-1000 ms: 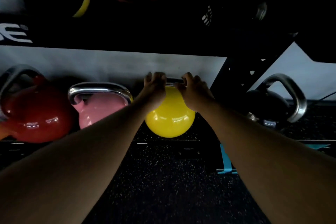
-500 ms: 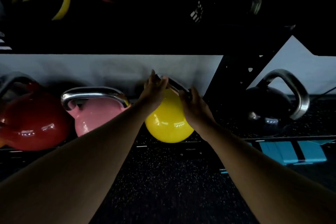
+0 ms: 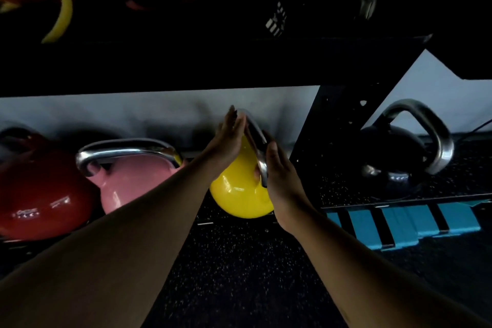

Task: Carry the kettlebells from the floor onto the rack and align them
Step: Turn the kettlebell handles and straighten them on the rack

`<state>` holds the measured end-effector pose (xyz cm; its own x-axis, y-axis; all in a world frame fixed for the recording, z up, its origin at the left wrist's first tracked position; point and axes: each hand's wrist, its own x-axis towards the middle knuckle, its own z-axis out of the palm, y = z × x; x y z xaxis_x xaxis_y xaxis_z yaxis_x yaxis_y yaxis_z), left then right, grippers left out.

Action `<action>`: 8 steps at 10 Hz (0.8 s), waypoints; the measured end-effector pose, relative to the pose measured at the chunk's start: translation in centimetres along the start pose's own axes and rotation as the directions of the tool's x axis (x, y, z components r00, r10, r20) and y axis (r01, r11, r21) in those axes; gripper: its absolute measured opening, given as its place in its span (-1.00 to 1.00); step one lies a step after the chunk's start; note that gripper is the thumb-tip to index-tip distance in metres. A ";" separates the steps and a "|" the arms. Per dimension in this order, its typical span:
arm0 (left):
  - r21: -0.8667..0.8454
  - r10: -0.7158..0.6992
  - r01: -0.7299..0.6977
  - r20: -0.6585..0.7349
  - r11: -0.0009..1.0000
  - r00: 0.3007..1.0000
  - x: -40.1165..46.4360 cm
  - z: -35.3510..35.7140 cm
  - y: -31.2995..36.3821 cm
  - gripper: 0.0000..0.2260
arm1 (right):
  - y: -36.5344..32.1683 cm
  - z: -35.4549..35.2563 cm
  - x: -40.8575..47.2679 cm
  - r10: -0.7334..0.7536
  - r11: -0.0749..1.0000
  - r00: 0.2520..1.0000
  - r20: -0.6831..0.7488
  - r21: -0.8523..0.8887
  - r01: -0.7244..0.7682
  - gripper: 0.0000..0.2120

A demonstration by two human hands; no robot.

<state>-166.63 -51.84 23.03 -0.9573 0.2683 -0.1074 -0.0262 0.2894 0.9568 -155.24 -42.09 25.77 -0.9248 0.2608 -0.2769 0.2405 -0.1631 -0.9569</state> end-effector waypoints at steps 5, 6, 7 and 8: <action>-0.022 0.043 -0.043 0.028 0.999 0.999 0.4 0.0 -0.2 -0.54 | 1.8 3.1 1.5 -0.055 0.993 0.998 0.006 0.108 0.054 -0.60; 0.025 0.048 -0.049 0.031 0.998 0.998 0.4 -0.2 0.3 -0.56 | 1.6 3.5 1.4 -0.070 0.990 0.998 -0.011 0.121 0.070 -0.59; 0.015 0.056 -0.056 0.030 0.998 0.998 0.8 0.0 -0.3 -0.58 | 2.2 3.1 1.1 -0.091 0.995 0.996 -0.003 0.042 0.091 -0.59; 0.001 0.056 -0.056 -0.003 0.998 0.998 0.8 0.1 -0.4 -0.57 | 2.1 2.7 1.0 -0.089 0.995 0.996 -0.005 -0.055 0.089 -0.58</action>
<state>-167.33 -51.65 22.53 -0.9581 0.2814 -0.0533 0.0272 0.2746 0.9612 -156.42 -44.73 23.68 -0.9410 0.2794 -0.1907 0.1730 -0.0871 -0.9811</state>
